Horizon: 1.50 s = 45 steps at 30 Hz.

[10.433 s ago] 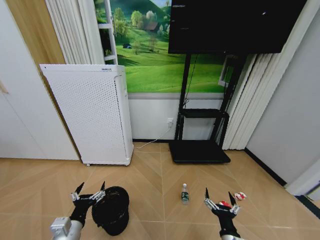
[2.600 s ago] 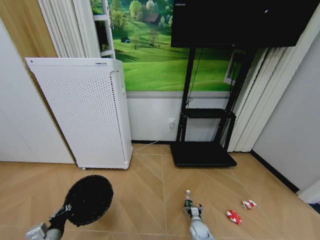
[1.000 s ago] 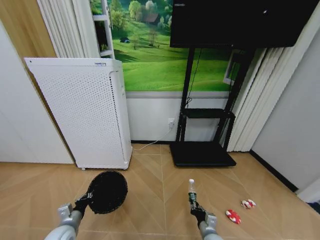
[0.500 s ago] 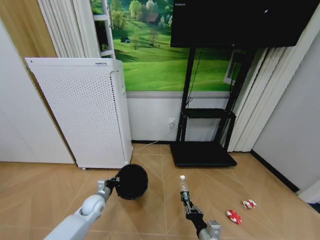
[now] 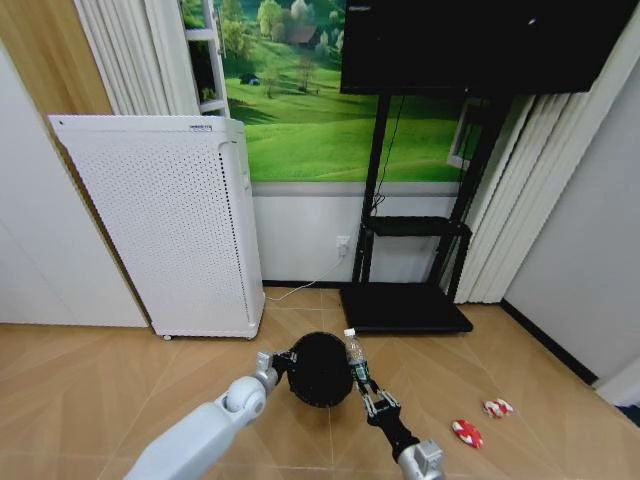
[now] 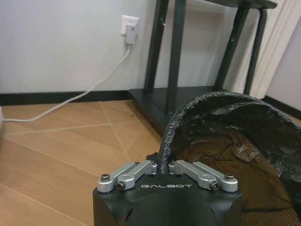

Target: Pick up the trash bin and place the garbage on the floor into it.

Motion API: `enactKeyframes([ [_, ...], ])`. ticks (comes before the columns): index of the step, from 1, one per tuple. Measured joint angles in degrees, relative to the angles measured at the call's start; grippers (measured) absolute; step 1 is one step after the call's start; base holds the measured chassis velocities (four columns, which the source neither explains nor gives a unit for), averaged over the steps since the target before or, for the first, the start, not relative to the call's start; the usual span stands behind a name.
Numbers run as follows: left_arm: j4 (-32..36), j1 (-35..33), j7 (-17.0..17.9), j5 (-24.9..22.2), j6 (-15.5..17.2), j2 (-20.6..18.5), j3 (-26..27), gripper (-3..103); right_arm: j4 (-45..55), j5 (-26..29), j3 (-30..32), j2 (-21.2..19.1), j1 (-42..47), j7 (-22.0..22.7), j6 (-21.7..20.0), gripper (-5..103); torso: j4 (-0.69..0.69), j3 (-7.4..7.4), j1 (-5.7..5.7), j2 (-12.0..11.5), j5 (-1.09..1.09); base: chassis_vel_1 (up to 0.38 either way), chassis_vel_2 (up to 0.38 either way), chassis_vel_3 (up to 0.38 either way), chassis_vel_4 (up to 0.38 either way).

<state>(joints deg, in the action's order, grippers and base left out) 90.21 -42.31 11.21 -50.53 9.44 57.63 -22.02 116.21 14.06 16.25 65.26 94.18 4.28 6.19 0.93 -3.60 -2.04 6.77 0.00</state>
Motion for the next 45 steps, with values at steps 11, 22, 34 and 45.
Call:
enactKeyframes([
  [11,10.29,-9.27,-0.08,-3.43,1.11,-2.30,5.41,4,-3.88,-4.67,-2.92,2.89,-1.25,0.00,3.83,33,-0.01,0.00,0.01,0.00,0.00,0.000,0.000,0.000,0.000],
  [22,13.04,-15.26,0.28,-3.07,1.11,-2.30,12.58,4,-3.75,-6.41,-2.28,3.87,-0.72,0.37,6.43,66,0.00,0.00,0.01,0.00,0.00,0.000,0.000,0.000,0.000],
  [34,22.79,-32.73,7.68,-4.03,3.80,-2.41,29.72,4,-1.49,-8.25,1.56,6.04,1.29,1.64,4.83,100,-0.04,0.01,0.01,0.01,0.00,0.000,0.000,0.000,0.000],
  [45,28.03,-44.60,10.51,-2.96,5.14,-2.04,42.28,4,-0.15,-10.50,5.03,9.06,5.75,1.54,4.11,100,-0.03,0.00,0.01,0.01,-0.01,-0.001,0.000,0.004,0.005],
])
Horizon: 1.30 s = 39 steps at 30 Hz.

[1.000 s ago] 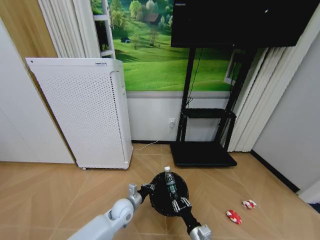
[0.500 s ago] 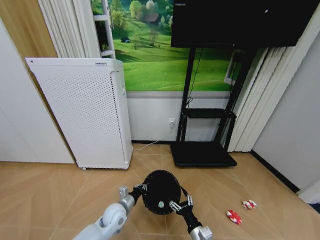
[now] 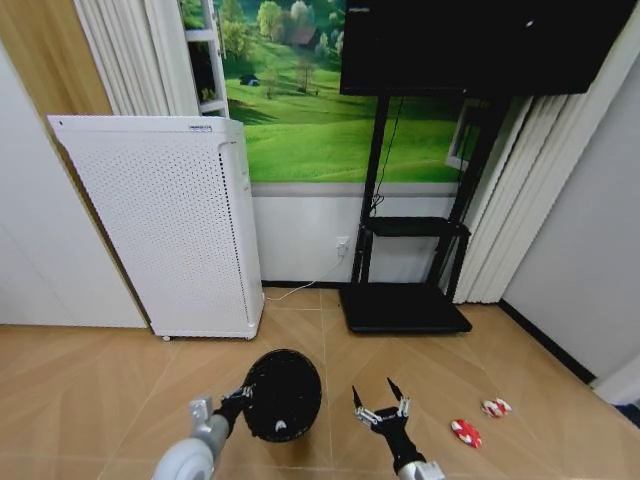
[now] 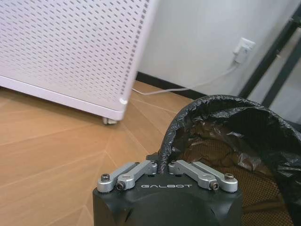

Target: Pick up the trash bin and place the garbage on the floor into it.

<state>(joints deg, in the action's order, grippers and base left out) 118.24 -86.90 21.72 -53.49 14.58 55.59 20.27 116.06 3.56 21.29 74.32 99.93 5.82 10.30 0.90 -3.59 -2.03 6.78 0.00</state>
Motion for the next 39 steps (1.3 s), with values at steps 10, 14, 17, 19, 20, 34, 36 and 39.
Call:
enactKeyframes([
  [10,1.11,-2.38,0.56,-2.11,-0.16,1.21,7.26,4,-3.37,0.59,0.58,-0.13,-0.83,0.55,0.21,100,0.03,-0.01,-0.01,0.00,0.00,-0.115,-0.114,0.126,0.108],
  [14,1.21,-3.27,-0.17,-3.63,0.03,0.89,10.89,4,-3.74,0.78,0.43,-0.21,-1.24,0.79,0.24,100,0.01,0.00,0.00,0.00,0.00,-0.221,-0.226,0.246,0.209],
  [17,0.80,-3.26,-0.39,-4.52,0.48,0.92,12.92,4,-4.18,0.90,0.17,-0.17,-1.67,1.00,0.23,100,0.03,0.00,-0.01,0.00,0.01,-0.232,-0.264,0.261,0.262],
  [19,0.16,-2.85,-0.40,-5.35,1.01,1.17,14.89,4,-5.13,0.95,-0.10,-0.24,-2.47,1.37,0.22,100,0.03,-0.01,-0.01,0.00,-0.01,-0.280,-0.284,0.267,0.274],
  [20,0.16,-2.85,-0.40,-5.35,1.01,1.17,14.89,4,-5.13,0.95,-0.10,-0.24,-2.47,1.37,0.22,100,0.03,-0.01,-0.01,0.00,-0.01,-0.280,-0.285,0.265,0.274],
  [34,-1.94,-5.12,-0.08,-11.27,5.65,1.99,27.86,4,-16.21,4.21,-2.23,-3.18,-13.72,6.37,-5.39,100,0.01,-0.01,-0.01,0.00,0.02,-0.173,-0.174,0.199,0.171],
  [36,-2.04,-5.34,-0.12,-11.28,5.67,2.25,28.40,4,-18.27,3.48,-3.25,-2.65,-13.76,7.78,-6.53,100,0.00,-0.01,-0.01,0.00,0.03,0.087,0.067,-0.054,-0.008],
  [39,-2.84,-5.29,-0.23,-11.60,5.67,2.45,29.82,4,-23.86,1.79,-4.27,-1.25,-14.85,9.06,-8.28,100,0.04,0.00,-0.01,-0.01,0.02,0.085,0.050,-0.079,-0.049],
])
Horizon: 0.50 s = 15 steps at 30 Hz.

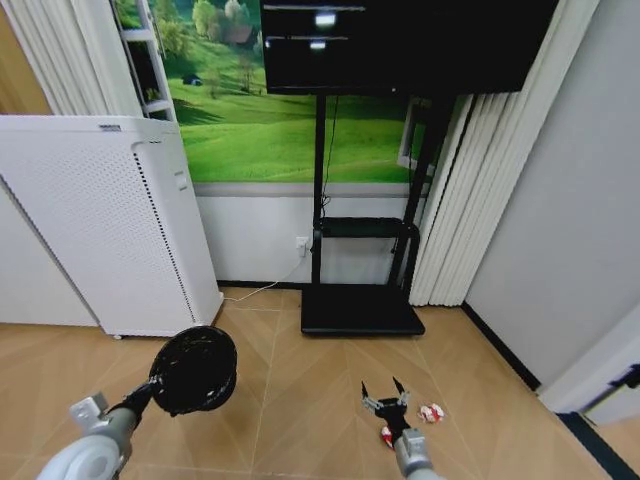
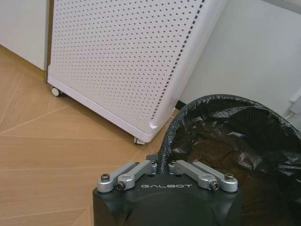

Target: Pick up the trash bin and place the garbage on the floor into it.

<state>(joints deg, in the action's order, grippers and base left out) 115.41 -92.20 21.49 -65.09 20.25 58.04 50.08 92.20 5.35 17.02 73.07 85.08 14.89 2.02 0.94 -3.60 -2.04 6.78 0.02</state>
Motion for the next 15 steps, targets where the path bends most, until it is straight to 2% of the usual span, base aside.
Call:
enactKeyframes([
  [3,-0.38,0.11,-0.08,-0.37,0.00,-0.04,0.51,4,-1.61,-0.02,-0.13,0.24,-0.64,0.33,-0.45,100,-0.01,0.00,0.00,0.00,0.01,0.025,0.007,-0.022,-0.018],
  [5,-1.46,0.80,-0.36,-1.32,0.00,-0.47,1.98,4,-6.30,1.31,-0.15,0.62,-2.78,2.38,-3.46,100,-0.02,0.00,0.00,0.00,-0.02,0.000,0.000,0.000,0.000],
  [8,-1.90,1.30,-0.41,-1.83,-0.32,-0.74,2.47,4,-8.63,2.32,0.30,0.60,-3.79,3.55,-5.55,100,-0.01,-0.01,0.00,0.00,-0.01,0.000,0.000,0.000,0.000],
  [15,-2.14,1.95,0.04,-1.55,-0.79,-0.62,1.42,4,-12.85,2.43,0.75,1.04,-6.30,4.30,-7.75,100,-0.01,-0.01,0.00,0.00,-0.01,0.000,0.000,0.000,0.000],
])
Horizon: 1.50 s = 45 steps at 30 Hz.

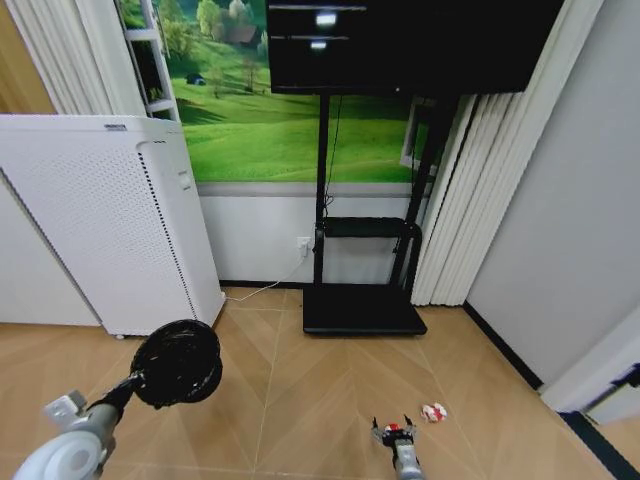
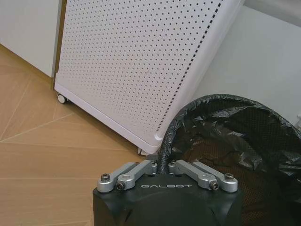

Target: Pick up the trash bin and place the garbage on the floor into it.

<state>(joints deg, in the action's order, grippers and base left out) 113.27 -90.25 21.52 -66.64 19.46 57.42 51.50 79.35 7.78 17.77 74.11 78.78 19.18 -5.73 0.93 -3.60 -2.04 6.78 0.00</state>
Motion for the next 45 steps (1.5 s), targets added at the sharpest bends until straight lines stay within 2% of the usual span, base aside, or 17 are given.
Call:
enactKeyframes([
  [3,0.01,0.95,1.40,-0.08,-0.51,0.28,-1.15,4,-2.04,0.37,-0.33,0.55,-1.58,-0.65,-0.80,100,0.00,0.00,0.00,0.00,0.00,0.000,0.000,0.000,0.000],
  [16,0.08,0.87,2.29,-0.05,-1.17,0.17,-1.65,4,-12.77,-0.56,0.16,1.98,-7.58,-1.23,-1.29,100,0.00,0.00,0.00,0.00,-0.01,0.000,0.000,0.000,0.000],
  [29,-0.59,2.28,3.74,-0.11,-1.74,0.06,-2.77,4,-15.09,0.98,0.56,1.79,-8.36,-0.12,-2.86,100,0.00,0.00,0.01,0.00,0.00,0.000,0.000,0.000,0.000],
  [36,-0.97,2.58,4.14,-0.12,-2.07,0.00,-3.32,4,-17.20,2.52,0.33,1.77,-8.03,-1.57,-2.31,100,0.00,0.01,0.01,0.00,0.00,0.000,0.000,0.000,0.000],
  [37,-0.97,2.58,4.14,-0.11,-2.07,0.00,-3.32,4,-17.51,2.54,0.26,1.81,-8.27,-1.65,-2.31,102,0.00,0.00,0.01,0.00,0.00,0.000,0.000,0.000,0.000],
  [38,-0.97,2.57,4.14,-0.11,-2.08,0.00,-3.32,4,-17.81,2.55,0.20,1.83,-8.57,-1.84,-2.31,98,0.00,0.00,0.01,0.00,-0.01,0.000,0.000,0.000,0.000],
  [39,-0.97,2.57,4.14,-0.11,-2.08,0.00,-3.32,4,-17.81,2.55,0.20,1.83,-8.57,-1.84,-2.31,98,0.00,0.00,0.01,0.00,-0.01,0.000,0.000,0.000,0.000],
  [42,-1.05,2.47,4.14,-0.07,-2.10,0.00,-3.24,4,-18.11,2.61,0.14,1.82,-9.11,-2.16,-2.30,83,0.00,0.01,0.01,0.00,0.00,0.000,0.000,0.000,0.000],
  [43,-1.05,2.47,4.14,-0.07,-2.10,0.00,-3.24,4,-18.11,2.61,0.14,1.82,-9.11,-2.16,-2.30,83,0.00,0.01,0.01,0.00,0.00,0.000,0.000,0.000,0.000],
  [45,-1.12,2.35,4.10,0.04,-2.11,0.01,-3.14,4,-17.96,2.74,0.10,1.72,-9.18,-2.22,-2.28,72,-0.01,0.01,0.01,0.00,0.00,0.000,0.000,0.000,0.000],
])
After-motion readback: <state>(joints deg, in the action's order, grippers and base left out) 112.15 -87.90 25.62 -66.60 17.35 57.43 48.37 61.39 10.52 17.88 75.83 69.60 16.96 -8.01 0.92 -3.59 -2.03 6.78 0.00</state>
